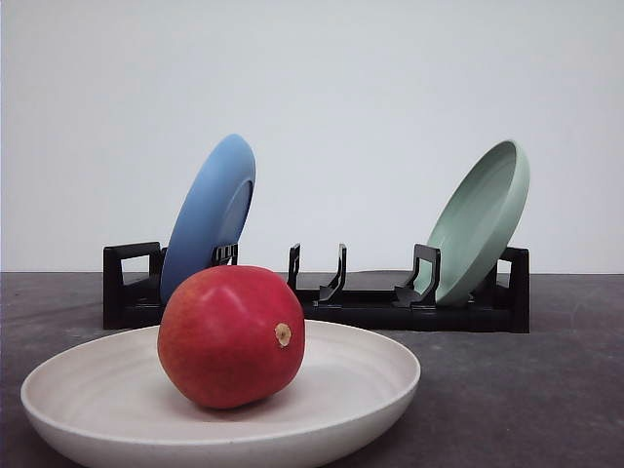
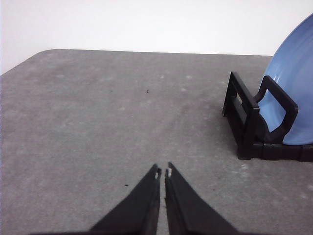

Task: Place pomegranate in white plate

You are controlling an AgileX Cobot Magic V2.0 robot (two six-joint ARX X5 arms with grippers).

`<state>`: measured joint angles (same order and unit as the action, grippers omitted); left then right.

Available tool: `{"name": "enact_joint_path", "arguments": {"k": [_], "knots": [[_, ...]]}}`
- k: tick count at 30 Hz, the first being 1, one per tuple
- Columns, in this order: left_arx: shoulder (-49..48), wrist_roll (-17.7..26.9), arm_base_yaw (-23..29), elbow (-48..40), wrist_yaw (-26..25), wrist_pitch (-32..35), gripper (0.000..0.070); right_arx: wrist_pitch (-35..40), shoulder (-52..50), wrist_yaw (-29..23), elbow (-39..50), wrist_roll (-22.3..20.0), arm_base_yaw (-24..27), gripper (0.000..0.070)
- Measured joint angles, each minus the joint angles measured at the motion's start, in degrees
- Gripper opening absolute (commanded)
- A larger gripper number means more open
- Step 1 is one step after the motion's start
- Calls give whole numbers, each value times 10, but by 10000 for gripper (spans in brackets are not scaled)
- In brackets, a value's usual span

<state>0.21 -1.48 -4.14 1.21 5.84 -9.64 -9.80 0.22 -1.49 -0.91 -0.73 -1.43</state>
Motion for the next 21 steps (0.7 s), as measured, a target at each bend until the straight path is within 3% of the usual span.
{"name": "enact_joint_path", "arguments": {"k": [21], "knots": [[0, 0, 0, 0, 0, 0, 0, 2, 0, 0, 0, -6, 0, 10]]}}
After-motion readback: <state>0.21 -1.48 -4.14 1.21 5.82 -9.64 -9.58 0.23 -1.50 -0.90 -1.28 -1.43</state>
